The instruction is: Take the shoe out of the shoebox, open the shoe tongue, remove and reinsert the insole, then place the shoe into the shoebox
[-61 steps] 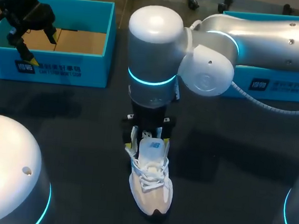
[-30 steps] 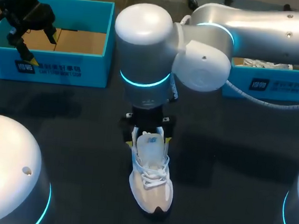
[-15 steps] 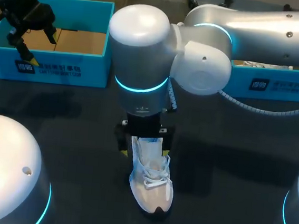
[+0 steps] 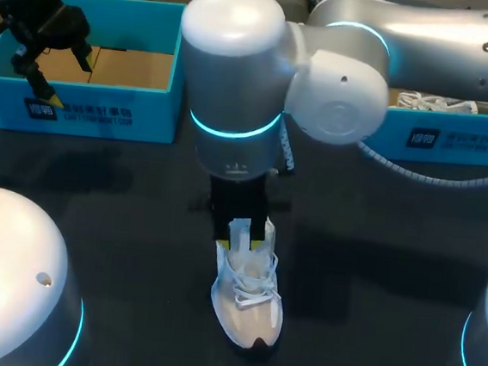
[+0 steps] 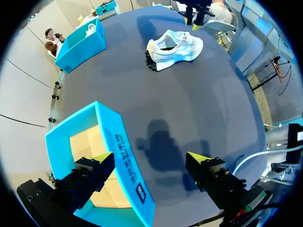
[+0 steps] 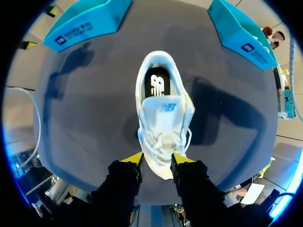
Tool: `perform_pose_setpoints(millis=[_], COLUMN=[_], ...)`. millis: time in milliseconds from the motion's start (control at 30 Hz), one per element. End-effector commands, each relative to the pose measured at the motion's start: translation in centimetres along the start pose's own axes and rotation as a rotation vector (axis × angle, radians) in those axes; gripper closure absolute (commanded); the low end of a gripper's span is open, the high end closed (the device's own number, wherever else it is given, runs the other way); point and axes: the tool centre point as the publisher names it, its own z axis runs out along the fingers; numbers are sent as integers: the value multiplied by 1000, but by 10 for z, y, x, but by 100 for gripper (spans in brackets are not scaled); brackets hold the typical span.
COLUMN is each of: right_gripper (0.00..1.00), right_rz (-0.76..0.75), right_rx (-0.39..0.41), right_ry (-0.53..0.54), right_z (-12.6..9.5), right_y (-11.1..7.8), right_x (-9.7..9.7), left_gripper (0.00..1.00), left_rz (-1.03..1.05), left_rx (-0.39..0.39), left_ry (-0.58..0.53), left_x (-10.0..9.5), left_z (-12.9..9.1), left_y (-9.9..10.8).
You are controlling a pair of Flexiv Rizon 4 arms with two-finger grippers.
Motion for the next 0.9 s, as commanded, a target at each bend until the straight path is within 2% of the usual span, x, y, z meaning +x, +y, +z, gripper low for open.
perform_pose_setpoints(millis=[33,167,333,433,533,633,767,900], right_gripper=[67,63,63,67,65,63,65,65], right_rz=[10,0,-5,-4,1,1,-13,-25], right_rx=[3,-12,-20,-2,4,-20,-56,-50], right_ry=[-25,-17,-12,-17,-8,-9,-47,-45], right_z=[15,27,40,49,56,49,29,32], right_y=[13,25,37,43,48,48,43,48], right_x=[3,-4,-9,-8,-10,-12,-11,-14], left_gripper=[0,0,0,0,0,0,0,0], left_rz=[1,1,1,1,1,1,1,1], left_rx=[-3,-3,-3,-3,-3,-3,-3,-3], left_ry=[1,1,1,1,1,1,1,1], left_x=[0,0,0,0,0,0,0,0], left_z=[0,0,0,0,0,0,0,0], left_y=[0,0,0,0,0,0,0,0])
